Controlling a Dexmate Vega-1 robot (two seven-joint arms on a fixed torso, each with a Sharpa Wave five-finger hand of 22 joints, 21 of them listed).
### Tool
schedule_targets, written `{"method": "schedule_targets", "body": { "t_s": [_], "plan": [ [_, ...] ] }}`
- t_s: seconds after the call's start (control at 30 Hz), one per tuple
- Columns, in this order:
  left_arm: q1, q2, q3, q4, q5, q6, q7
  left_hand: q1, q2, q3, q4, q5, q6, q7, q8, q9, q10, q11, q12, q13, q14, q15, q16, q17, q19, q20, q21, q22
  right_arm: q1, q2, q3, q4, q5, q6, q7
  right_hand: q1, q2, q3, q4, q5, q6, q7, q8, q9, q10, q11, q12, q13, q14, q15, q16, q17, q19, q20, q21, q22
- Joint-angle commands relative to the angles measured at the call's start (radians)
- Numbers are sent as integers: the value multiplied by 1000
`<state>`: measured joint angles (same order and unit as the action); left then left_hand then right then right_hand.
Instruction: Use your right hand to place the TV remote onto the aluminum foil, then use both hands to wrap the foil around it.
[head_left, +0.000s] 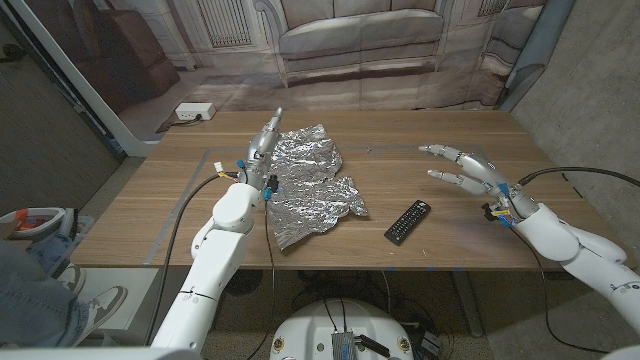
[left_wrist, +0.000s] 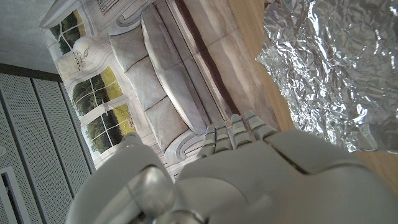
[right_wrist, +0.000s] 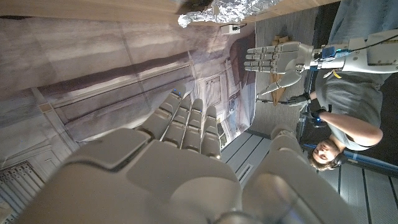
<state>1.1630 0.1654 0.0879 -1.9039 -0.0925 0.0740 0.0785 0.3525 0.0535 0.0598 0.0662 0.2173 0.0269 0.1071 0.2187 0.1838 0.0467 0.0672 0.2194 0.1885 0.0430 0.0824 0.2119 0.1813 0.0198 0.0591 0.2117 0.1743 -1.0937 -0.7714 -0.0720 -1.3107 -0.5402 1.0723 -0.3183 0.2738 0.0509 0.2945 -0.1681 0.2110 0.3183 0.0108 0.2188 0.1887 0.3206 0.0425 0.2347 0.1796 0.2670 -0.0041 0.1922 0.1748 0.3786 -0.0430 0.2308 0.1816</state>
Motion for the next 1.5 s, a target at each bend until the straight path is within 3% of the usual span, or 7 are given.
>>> {"method": "schedule_targets", "body": {
  "t_s": [0.03, 0.53, 0.73, 0.93, 1.0, 1.2, 1.5],
  "plan": [
    [-13, 7, -5, 4, 1, 0, 2, 3, 9, 2, -2, -4, 8, 0, 6, 2, 12, 3, 10, 1, 8, 3, 3, 3, 9, 3, 7, 5, 16, -120, -102, -63, -155, -95, -161, 27, 7, 17, 0, 6, 18, -5, 10, 1, 15, -4, 6, 5, 18, -2, 3, 1, 16, -21, 6, 1],
    [-12, 8, -14, 13, -8, -9, -5, 6, 11, 1, -4, -6, 21, -5, 6, 2, 21, 6, 10, 1, 16, 2, 0, 3, 11, 6, 4, 5, 59, -283, -271, -150, -159, -242, -201, 116, 28, 60, -13, 4, 41, -37, 7, 1, 23, -16, -1, 6, -1, 0, -11, 1, -3, -14, -10, 2],
    [-8, 10, -15, 12, -15, -11, -12, 7, 12, 1, -4, -7, 25, -5, 6, 2, 24, 6, 9, 1, 21, 1, 0, 4, 12, 8, 4, 5, 48, -344, -319, -213, -178, -342, -214, 227, 31, 108, -27, 1, 27, -49, -2, 1, 7, -36, -13, 7, -7, -5, -13, 1, -3, -16, -16, 0],
    [-3, 11, -20, 8, -22, -3, -18, 8, 13, 0, -4, -7, 25, -6, 5, 2, 26, 6, 9, 1, 22, 2, -1, 4, 12, 11, 3, 5, 40, -400, -366, -264, -144, -417, -199, 325, 10, 144, -29, -5, 7, -64, -11, 2, -21, -50, -24, 8, -25, 2, -17, 1, -8, -15, -23, -1],
    [-2, 12, -22, 7, -25, 0, -22, 8, 13, 0, -4, -8, 26, -6, 4, 2, 27, 5, 8, 2, 23, 2, -1, 4, 12, 14, 3, 5, 38, -418, -380, -283, -128, -441, -186, 387, -7, 163, -28, -5, -8, -72, -14, 3, -37, -49, -29, 9, -46, 7, -19, 2, -11, -15, -26, -1],
    [-10, 16, -25, 13, -30, -3, -35, 9, 14, 0, -4, -8, 28, -8, 3, 2, 29, 6, 8, 2, 23, 1, -3, 4, 13, 16, 2, 5, 33, -474, -419, -335, -101, -514, -163, 439, -28, 176, -26, -5, -24, -74, -17, 5, -60, -48, -35, 10, -60, 14, -19, 2, -17, -15, -28, -1],
    [-10, 24, -32, 5, -33, 4, -46, 10, 15, -1, -4, -9, 31, -11, 2, 2, 32, 4, 7, 2, 23, 2, -5, 4, 11, 21, 0, 5, 42, -537, -486, -385, -69, -592, -140, 467, -37, 183, -24, -5, -29, -76, -17, 5, -64, -45, -34, 11, -69, 12, -19, 2, -22, -13, -30, 0]
  ]
}}
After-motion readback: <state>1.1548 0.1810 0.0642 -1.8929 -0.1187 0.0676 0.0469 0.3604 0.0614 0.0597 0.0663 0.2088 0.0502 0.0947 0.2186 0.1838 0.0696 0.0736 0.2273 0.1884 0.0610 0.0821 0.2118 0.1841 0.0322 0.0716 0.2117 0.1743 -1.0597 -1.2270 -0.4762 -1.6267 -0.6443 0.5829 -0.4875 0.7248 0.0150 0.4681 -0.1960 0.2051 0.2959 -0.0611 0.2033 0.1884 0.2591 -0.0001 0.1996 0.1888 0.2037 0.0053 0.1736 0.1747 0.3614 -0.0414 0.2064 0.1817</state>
